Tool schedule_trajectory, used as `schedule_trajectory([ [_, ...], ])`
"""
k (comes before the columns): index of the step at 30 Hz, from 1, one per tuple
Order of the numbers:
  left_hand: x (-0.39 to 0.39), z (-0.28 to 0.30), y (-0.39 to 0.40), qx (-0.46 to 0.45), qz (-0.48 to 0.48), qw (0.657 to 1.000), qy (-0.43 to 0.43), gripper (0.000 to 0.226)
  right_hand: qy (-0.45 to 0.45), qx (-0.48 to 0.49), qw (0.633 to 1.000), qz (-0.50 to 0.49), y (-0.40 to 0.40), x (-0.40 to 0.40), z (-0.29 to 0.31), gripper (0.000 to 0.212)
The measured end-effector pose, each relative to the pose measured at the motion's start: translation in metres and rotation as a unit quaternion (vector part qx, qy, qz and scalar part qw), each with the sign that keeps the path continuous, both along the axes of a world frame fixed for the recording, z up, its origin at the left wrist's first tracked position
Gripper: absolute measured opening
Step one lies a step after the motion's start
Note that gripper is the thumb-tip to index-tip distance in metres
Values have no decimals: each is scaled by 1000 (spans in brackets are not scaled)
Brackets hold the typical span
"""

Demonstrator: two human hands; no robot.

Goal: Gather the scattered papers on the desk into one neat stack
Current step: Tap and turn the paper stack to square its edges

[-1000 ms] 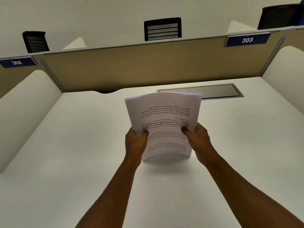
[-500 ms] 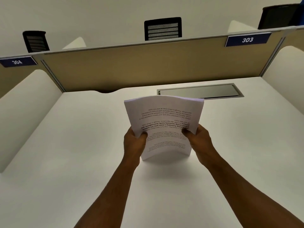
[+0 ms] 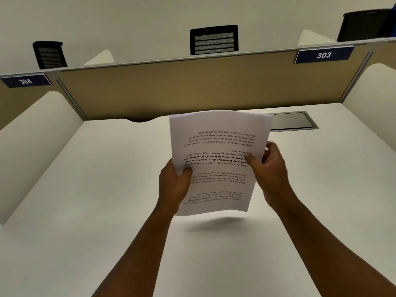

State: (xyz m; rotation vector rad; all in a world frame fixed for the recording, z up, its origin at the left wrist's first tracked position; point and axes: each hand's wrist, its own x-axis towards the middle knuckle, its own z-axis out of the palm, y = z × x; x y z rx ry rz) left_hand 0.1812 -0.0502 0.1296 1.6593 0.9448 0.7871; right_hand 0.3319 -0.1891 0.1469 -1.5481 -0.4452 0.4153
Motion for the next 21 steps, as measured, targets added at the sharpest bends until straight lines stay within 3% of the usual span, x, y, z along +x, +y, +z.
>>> schedule_trajectory([
  [2,-2,11,3,50,-16,998,31,14,-104,-12,991,-84,-1,4,14,53],
  [4,-4,22,6,99,-38,992,72,12,-274,-62,949,-139,-5,8,29,73],
  [7,-6,38,8,168,-89,973,134,20,-441,-118,888,-63,-9,8,57,80],
  [10,-4,51,5,211,-125,953,177,10,-425,-170,887,62,-10,10,76,58],
  [14,-7,59,0,231,-126,943,205,12,-309,-197,916,161,-15,14,76,14],
  [21,-10,49,0,231,-131,936,230,22,-272,-158,932,179,-20,15,59,28],
])
